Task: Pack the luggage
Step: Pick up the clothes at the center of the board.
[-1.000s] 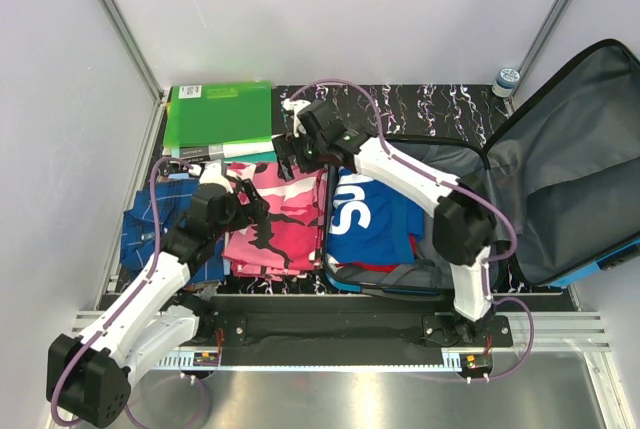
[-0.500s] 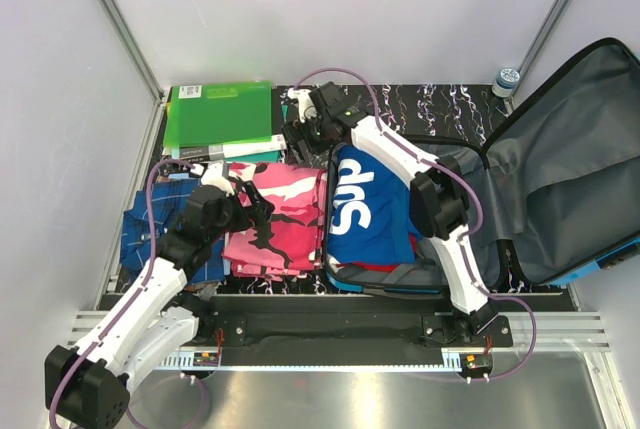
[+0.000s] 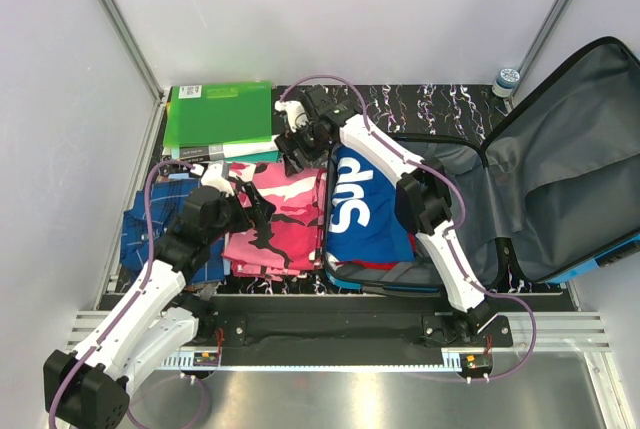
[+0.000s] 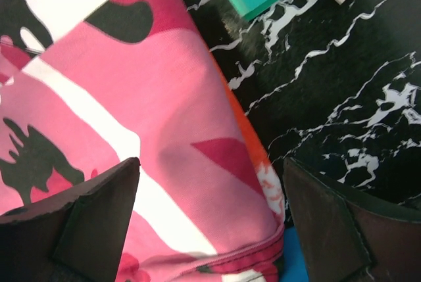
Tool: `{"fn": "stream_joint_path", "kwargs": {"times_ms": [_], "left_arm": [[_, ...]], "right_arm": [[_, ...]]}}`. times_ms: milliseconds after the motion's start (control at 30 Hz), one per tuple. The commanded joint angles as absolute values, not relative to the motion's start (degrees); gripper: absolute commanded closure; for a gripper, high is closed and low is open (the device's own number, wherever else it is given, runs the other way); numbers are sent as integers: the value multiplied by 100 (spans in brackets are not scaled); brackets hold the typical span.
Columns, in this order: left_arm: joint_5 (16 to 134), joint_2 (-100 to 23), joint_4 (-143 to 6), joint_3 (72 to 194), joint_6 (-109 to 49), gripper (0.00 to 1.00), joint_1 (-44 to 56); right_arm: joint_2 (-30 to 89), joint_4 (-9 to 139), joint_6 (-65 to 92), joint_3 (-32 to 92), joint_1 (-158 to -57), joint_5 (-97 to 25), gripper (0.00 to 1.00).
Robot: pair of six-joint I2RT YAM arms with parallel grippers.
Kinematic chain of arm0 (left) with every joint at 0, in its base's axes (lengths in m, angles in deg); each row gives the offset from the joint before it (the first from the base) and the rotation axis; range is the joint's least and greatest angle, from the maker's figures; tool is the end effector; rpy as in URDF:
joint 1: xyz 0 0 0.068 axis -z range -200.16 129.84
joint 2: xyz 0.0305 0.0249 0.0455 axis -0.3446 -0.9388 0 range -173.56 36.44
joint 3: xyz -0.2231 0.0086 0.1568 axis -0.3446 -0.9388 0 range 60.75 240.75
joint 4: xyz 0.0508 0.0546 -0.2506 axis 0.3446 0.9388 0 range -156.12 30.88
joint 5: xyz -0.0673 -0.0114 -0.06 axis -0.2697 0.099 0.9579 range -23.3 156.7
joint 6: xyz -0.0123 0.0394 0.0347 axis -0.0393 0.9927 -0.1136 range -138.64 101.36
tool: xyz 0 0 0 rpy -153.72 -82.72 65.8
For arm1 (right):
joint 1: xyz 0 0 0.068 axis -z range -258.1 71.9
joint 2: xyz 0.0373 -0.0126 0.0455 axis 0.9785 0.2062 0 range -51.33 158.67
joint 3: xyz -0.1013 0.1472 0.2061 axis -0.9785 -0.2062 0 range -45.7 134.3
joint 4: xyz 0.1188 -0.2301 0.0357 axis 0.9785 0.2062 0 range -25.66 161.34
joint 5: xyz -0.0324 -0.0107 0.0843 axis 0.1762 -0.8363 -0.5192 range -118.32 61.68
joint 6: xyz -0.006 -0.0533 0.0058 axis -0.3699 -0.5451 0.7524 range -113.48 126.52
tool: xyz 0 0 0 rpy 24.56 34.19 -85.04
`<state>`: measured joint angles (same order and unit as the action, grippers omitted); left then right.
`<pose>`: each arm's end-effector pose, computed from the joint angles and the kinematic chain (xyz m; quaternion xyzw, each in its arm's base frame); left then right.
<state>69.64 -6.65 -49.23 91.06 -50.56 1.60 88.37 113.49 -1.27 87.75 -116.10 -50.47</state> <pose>0.1616 -0.0665 0.2439 -0.0637 0.8620 -0.2466 0.4382 0.4110 0.3383 0.2292 -0.4172 0.8409 0.2531 0.2340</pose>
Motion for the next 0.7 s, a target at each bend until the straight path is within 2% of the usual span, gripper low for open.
{"fn": "stream_joint_path", "kwargs": {"times_ms": [0,267,367,400,467,567,633,667], "left_arm": [[7074,-531,-5065,9266,-4957,1,138],[7109,-540,-5065,9292,-4913,1,138],[7083,-513,-5056,9292,-4905,1,138],[7074,-513,-5047,9283,-4905,1,138],[7065,-522,-5056,9274,-4896,1,138],[7083,-540,-5047,9283,-4896,1,138],[7074,-540,-5056,9292,-4896,1,138],[7065,-531,-5047,9283,-4887,1,138]], "right_arm": [[8965,11936,-420,9000,-11782,-5047,5],[9035,12138,-596,8912,-11985,-5117,9],[9036,12182,-614,8904,-12028,-5056,19],[8992,12182,-614,8886,-12046,-4986,26],[8948,12174,-579,8869,-12072,-4889,34],[8825,12156,-465,8886,-12152,-4599,65],[8684,12060,-386,8834,-12213,-4493,93],[8623,12016,-333,8772,-12239,-4484,100]]}}
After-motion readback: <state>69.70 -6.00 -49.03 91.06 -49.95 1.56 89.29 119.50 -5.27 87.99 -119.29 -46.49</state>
